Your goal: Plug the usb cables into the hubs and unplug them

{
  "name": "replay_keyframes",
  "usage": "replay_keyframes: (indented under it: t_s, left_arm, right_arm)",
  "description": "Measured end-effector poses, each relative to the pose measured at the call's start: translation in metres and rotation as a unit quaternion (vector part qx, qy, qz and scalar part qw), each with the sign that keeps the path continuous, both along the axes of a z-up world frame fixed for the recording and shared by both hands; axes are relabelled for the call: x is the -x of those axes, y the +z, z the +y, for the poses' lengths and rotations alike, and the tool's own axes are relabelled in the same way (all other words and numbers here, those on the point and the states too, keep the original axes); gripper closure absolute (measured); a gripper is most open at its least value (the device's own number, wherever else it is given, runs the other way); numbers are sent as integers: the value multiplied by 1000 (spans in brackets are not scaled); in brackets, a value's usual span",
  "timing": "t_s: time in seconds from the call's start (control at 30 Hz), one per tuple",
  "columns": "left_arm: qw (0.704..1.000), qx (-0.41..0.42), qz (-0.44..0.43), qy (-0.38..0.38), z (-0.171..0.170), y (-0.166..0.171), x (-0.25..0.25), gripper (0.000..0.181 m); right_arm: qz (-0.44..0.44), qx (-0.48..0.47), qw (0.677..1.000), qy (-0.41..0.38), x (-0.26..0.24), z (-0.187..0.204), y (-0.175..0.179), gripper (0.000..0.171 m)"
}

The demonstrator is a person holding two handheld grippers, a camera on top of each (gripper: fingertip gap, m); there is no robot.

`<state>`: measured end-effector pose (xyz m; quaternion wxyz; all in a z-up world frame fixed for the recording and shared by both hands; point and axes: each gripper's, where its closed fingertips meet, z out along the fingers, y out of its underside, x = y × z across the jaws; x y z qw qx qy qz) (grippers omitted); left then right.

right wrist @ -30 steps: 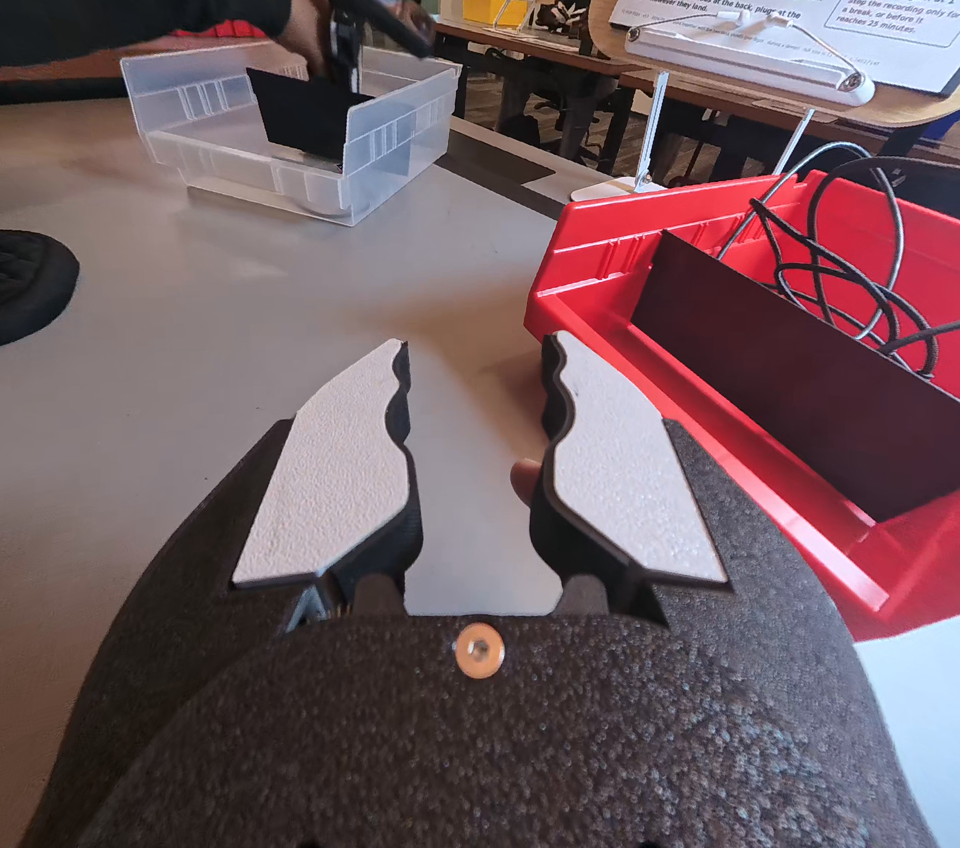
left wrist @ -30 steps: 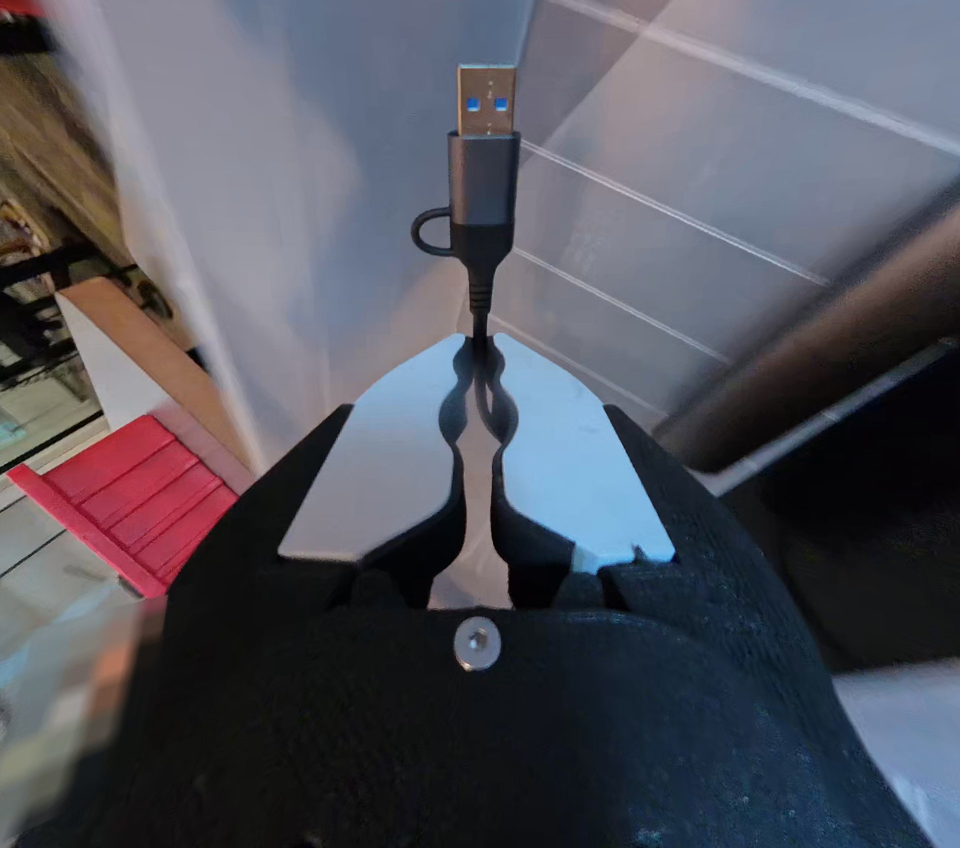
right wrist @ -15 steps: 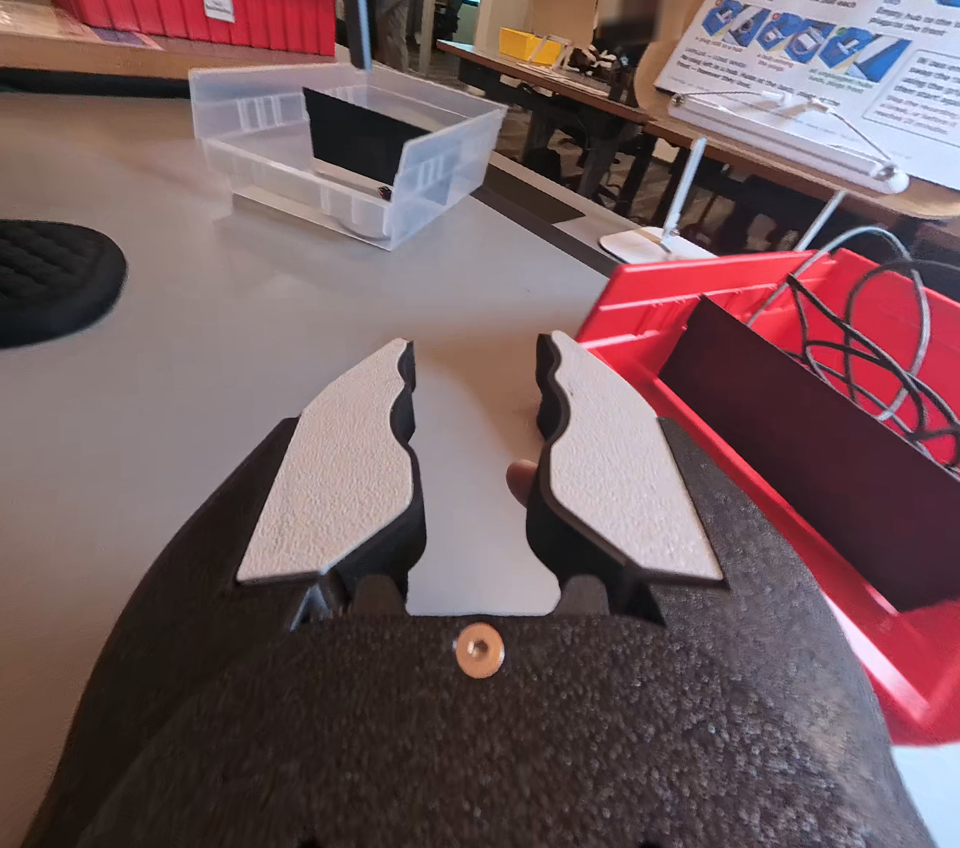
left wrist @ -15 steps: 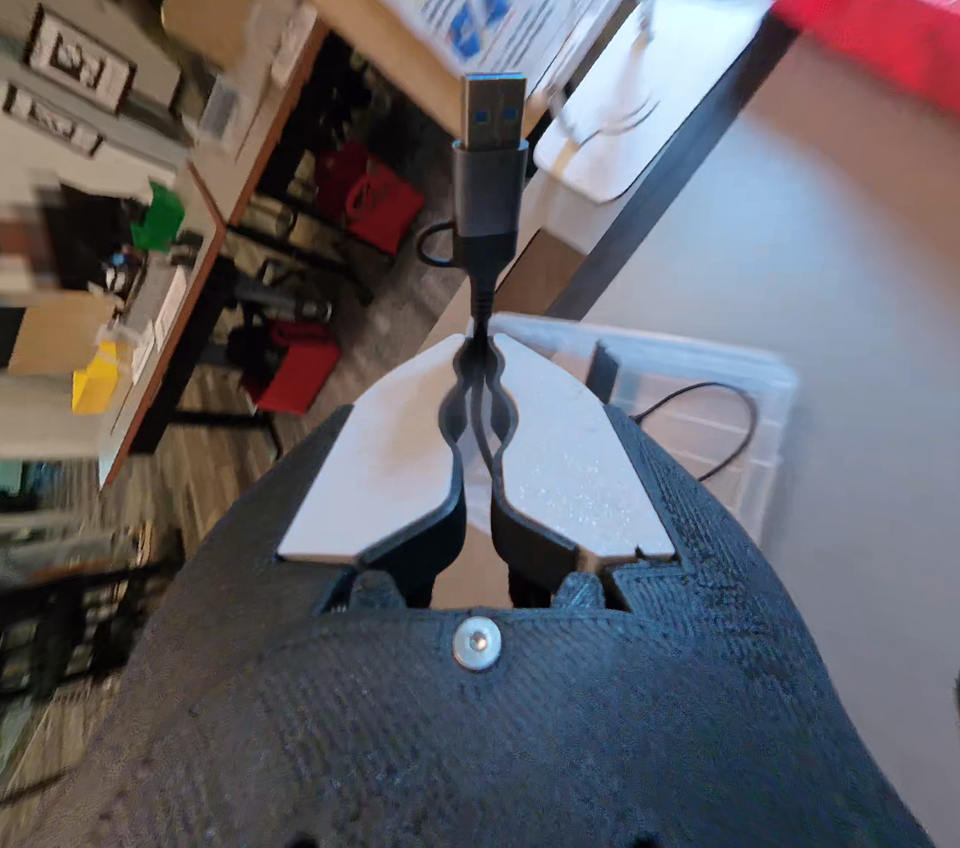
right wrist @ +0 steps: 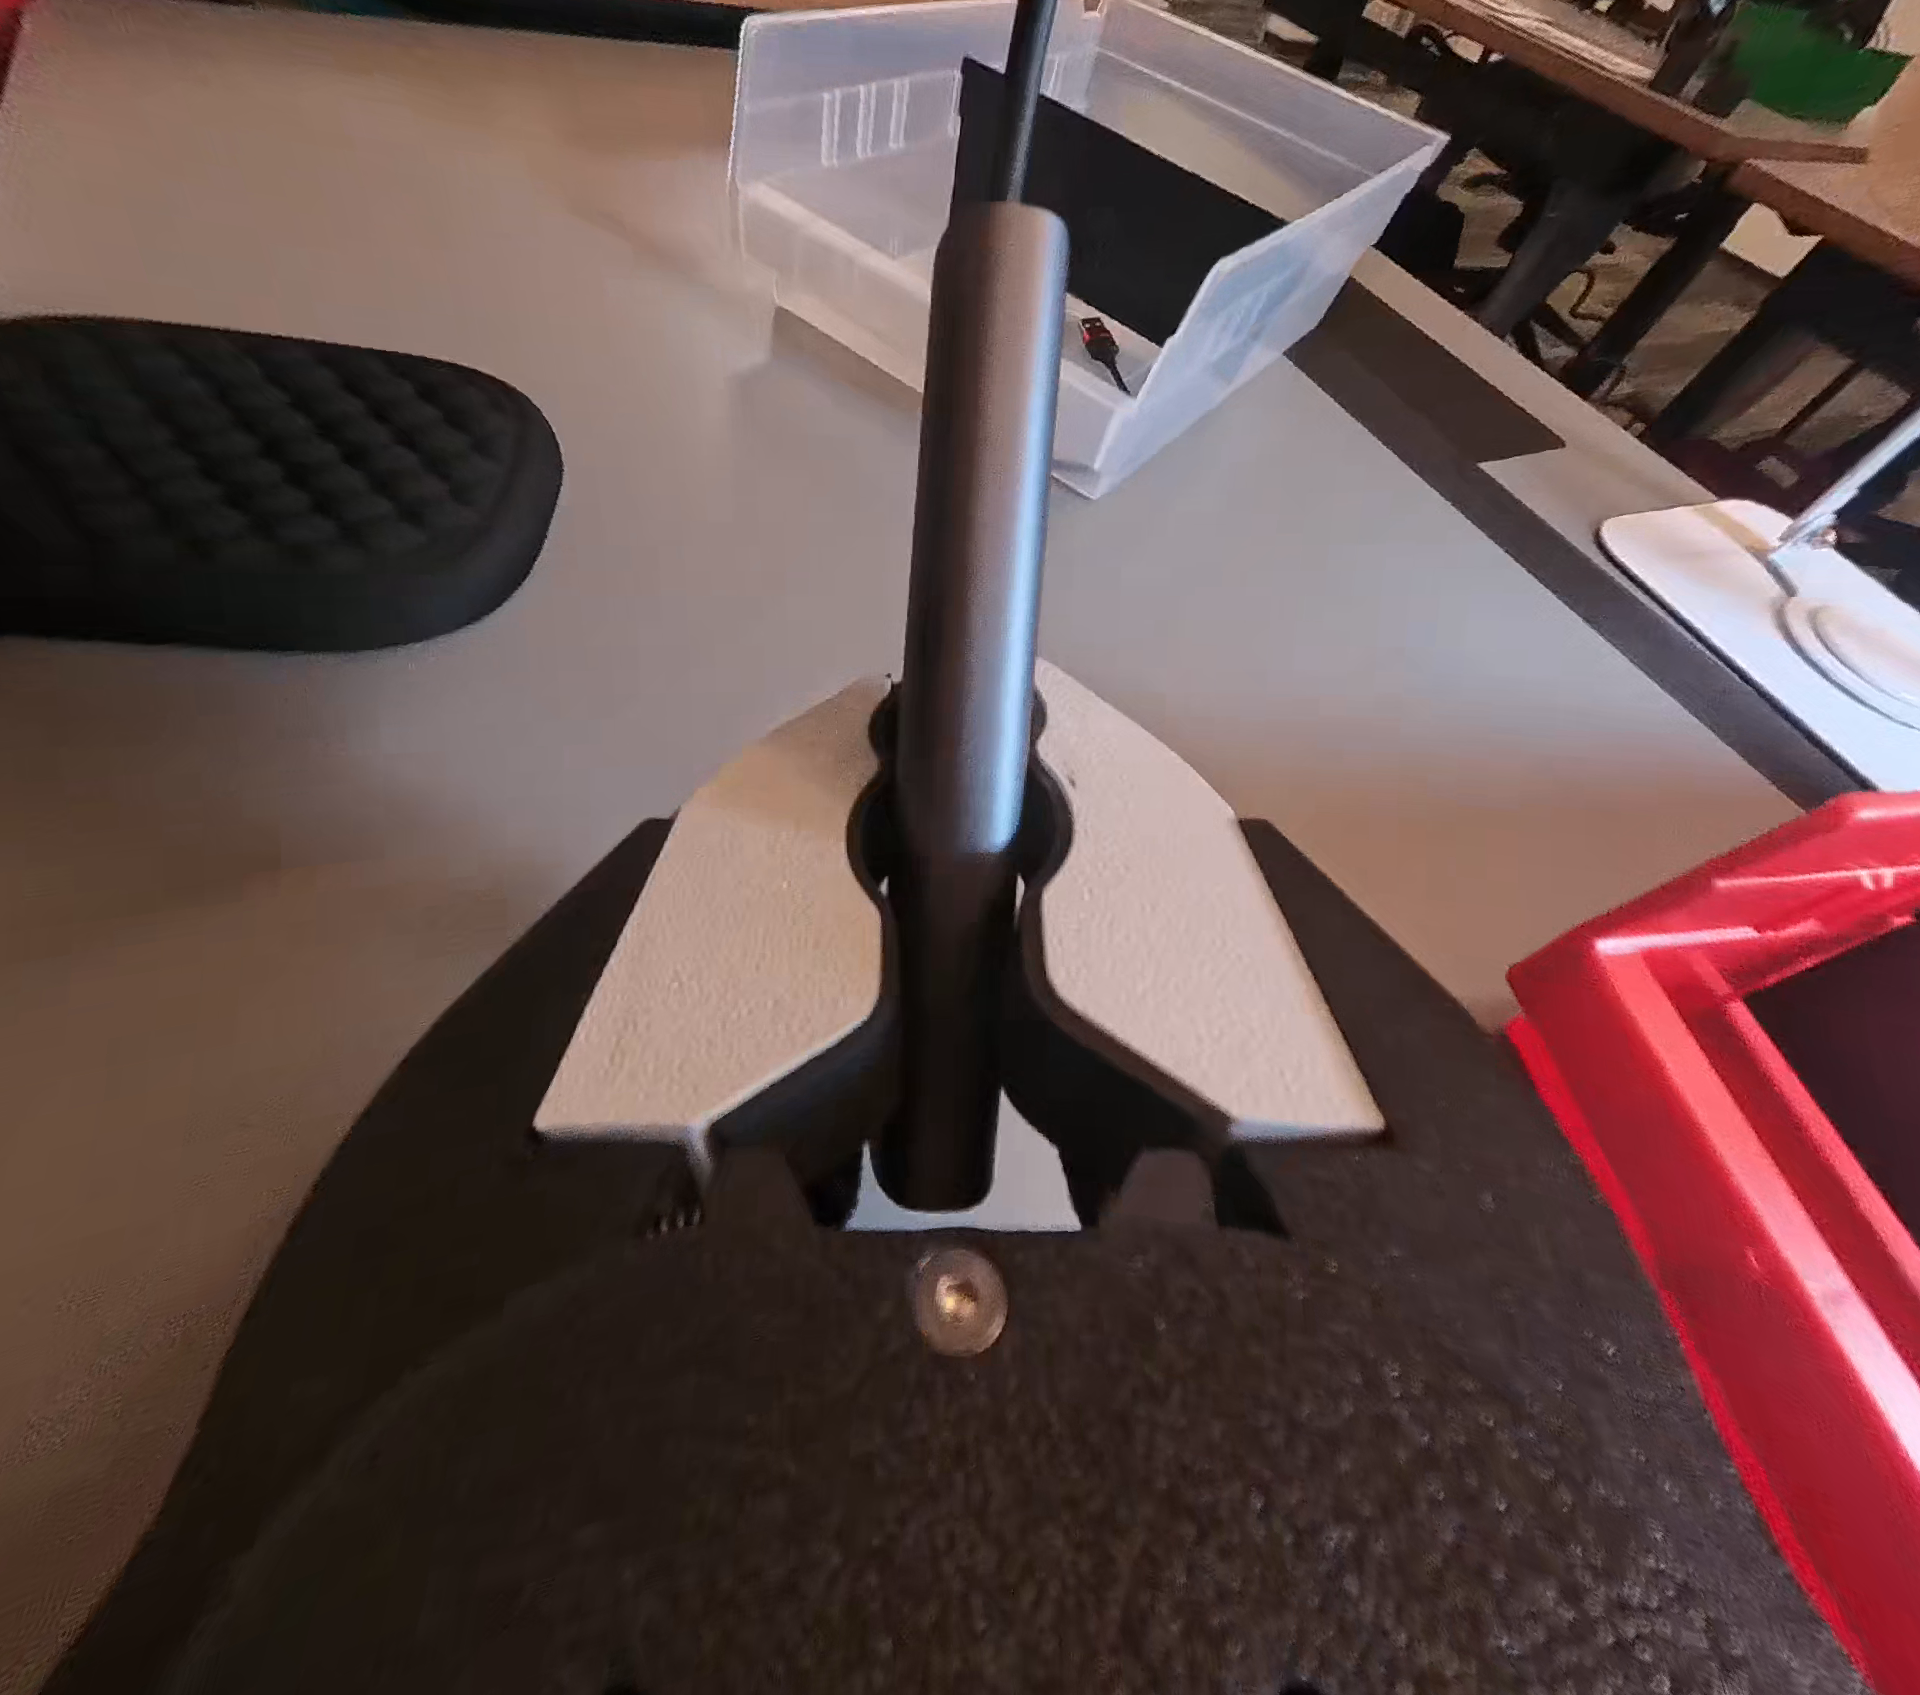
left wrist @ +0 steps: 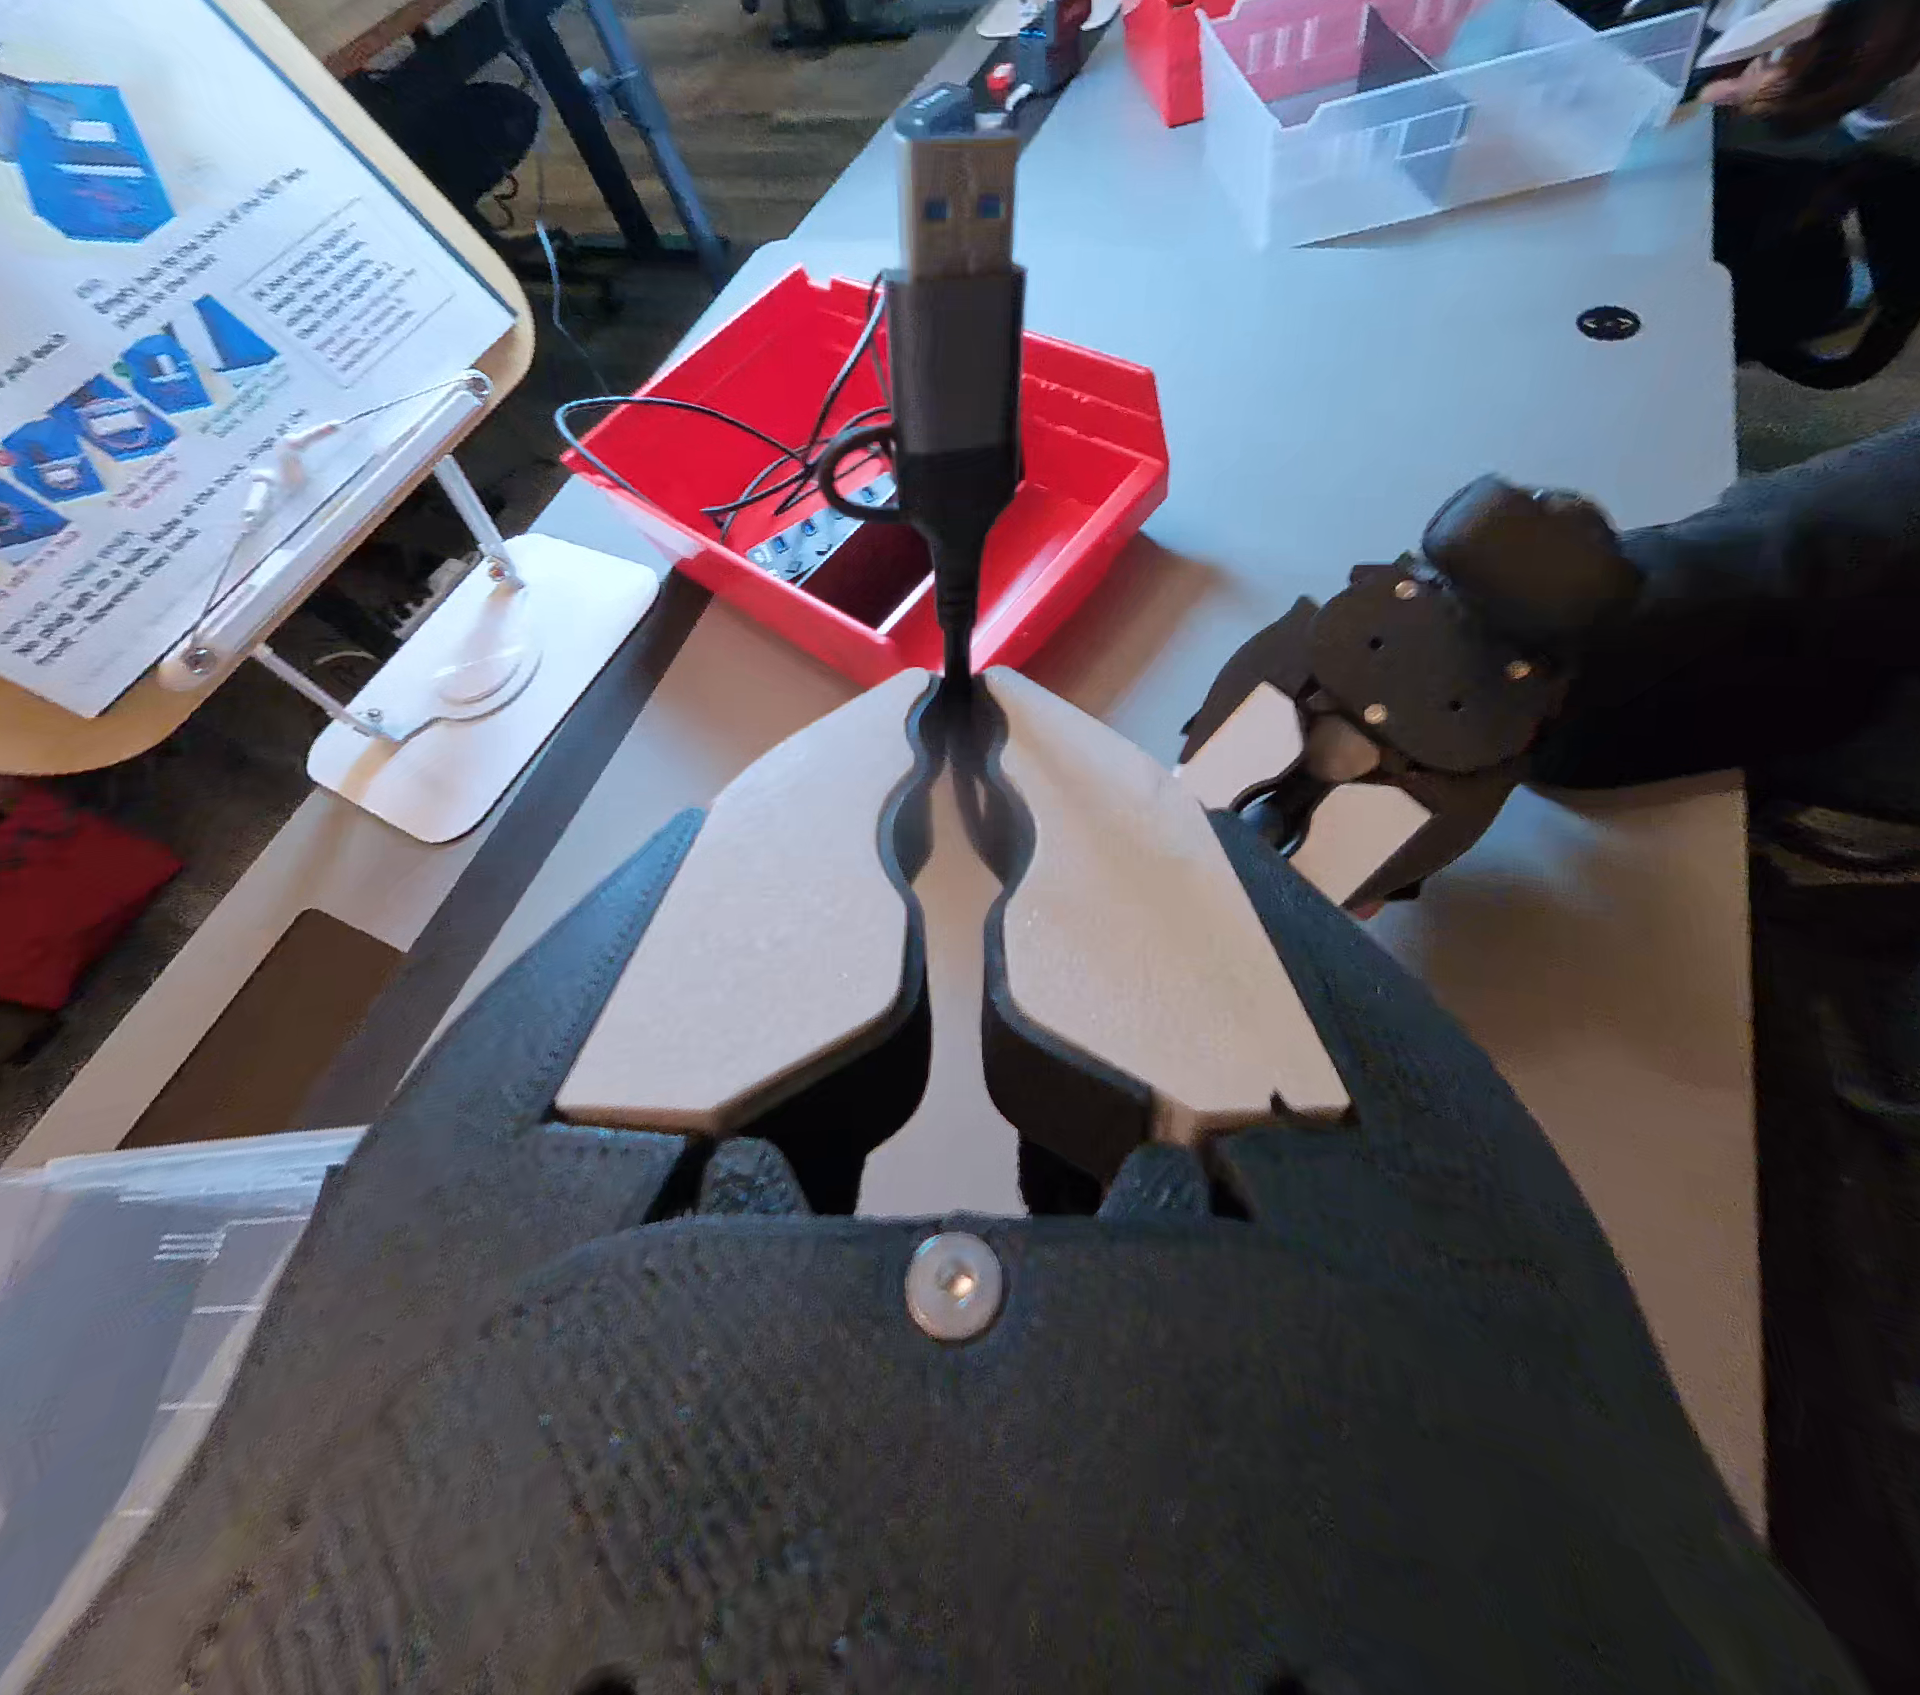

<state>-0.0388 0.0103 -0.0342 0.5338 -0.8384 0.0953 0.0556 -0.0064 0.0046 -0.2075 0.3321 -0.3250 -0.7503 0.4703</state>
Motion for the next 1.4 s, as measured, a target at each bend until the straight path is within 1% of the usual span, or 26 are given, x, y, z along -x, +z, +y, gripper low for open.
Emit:
replay_keyframes:
  t_s: [0.03, 0.1, 0.13, 0.2, 0.3, 0.37, 0.4, 0.43, 0.47, 0.53, 0.57, 0.63, 0.67, 0.7, 0.77, 0.83, 0.87, 0.9, 0.93, 1.0, 1.07, 1.13, 1.2, 1.3, 1.33, 1.4]
  left_arm:
    - [1000, -4, -5, 4, -2, -4, 6, 177]
    - [999, 5, -37, 27, -7, -20, 26, 175]
    - [998, 10, -45, 51, -10, -29, 40, 169]
    - [996, 1, -33, 84, -17, -42, 59, 152]
    - [998, -28, 10, 61, -19, -59, 44, 150]
    - [999, -19, 32, 35, -15, -82, 25, 150]
    - [1000, -7, 11, 20, -11, -97, 13, 150]
    - [999, -2, -35, 4, -5, -111, 1, 150]
    - [995, -1, -94, -17, 1, -123, -12, 151]
    - [976, -10, -210, -53, 12, -139, -31, 148]
    - [960, -28, -268, -75, 16, -138, -39, 146]
    - [916, -69, -371, -134, 17, -127, -56, 149]
    - [900, -81, -398, -158, 16, -122, -63, 154]
    - [895, -85, -402, -171, 15, -120, -66, 162]
    - [909, -74, -373, -172, 14, -126, -69, 164]
    - [926, -52, -343, -148, 14, -131, -65, 164]
    - [932, -54, -331, -134, 14, -129, -60, 164]
    - [936, -53, -327, -117, 13, -128, -54, 164]
    - [941, -44, -322, -96, 10, -129, -45, 165]
    - [959, -20, -279, -44, 4, -137, -23, 164]
    - [974, 26, -225, -5, -6, -151, -8, 164]
    - [984, 63, -165, 25, -13, -162, 3, 164]
    - [989, 100, -101, 33, -18, -173, 5, 164]
    - [992, 126, -15, 22, -17, -179, -4, 164]
    - [991, 131, 15, 16, -16, -180, -8, 164]
    - [989, 137, 61, 0, -13, -182, -18, 164]
  right_arm:
    - [-7, -2, 1000, 0, -2, 5, -1, 154]
    - [-42, 8, 999, 2, -4, 15, -8, 155]
    - [-70, 32, 997, 4, -6, 17, -12, 155]
    - [-123, 109, 986, 18, -9, 17, -14, 154]
    - [-154, 213, 965, 27, -8, 19, -6, 155]
    - [-170, 255, 951, 30, -6, 20, -2, 154]
    - [-172, 270, 947, 30, -5, 21, -1, 154]
    - [-170, 280, 944, 33, -5, 20, 0, 154]
    - [-164, 287, 943, 44, -6, 18, 2, 154]
    - [-145, 296, 941, 75, -12, 7, 9, 154]
    - [-138, 296, 940, 93, -16, 0, 11, 154]
    - [-130, 283, 943, 116, -22, -12, 10, 154]
    - [-128, 273, 945, 125, -24, -18, 7, 154]
    - [-128, 265, 946, 136, -26, -24, 5, 154]
    - [-131, 255, 947, 143, -28, -30, -1, 154]
    - [-143, 260, 946, 130, -24, -28, -6, 154]
    - [-150, 264, 945, 122, -20, -25, -7, 153]
    - [-158, 264, 944, 115, -18, -21, -8, 148]
    - [-162, 252, 949, 103, -15, -15, -11, 140]
    - [-135, 181, 972, 63, -8, 4, -18, 125]
    - [-89, 89, 991, 33, -4, 21, -20, 121]
    - [-50, 23, 998, 20, -3, 27, -16, 120]
    - [9, -43, 999, 5, -3, 29, -2, 124]
    - [122, -156, 980, -35, -1, 36, 27, 122]
    - [141, -178, 973, -40, -2, 36, 33, 122]
    - [143, -208, 967, -32, -3, 33, 33, 113]
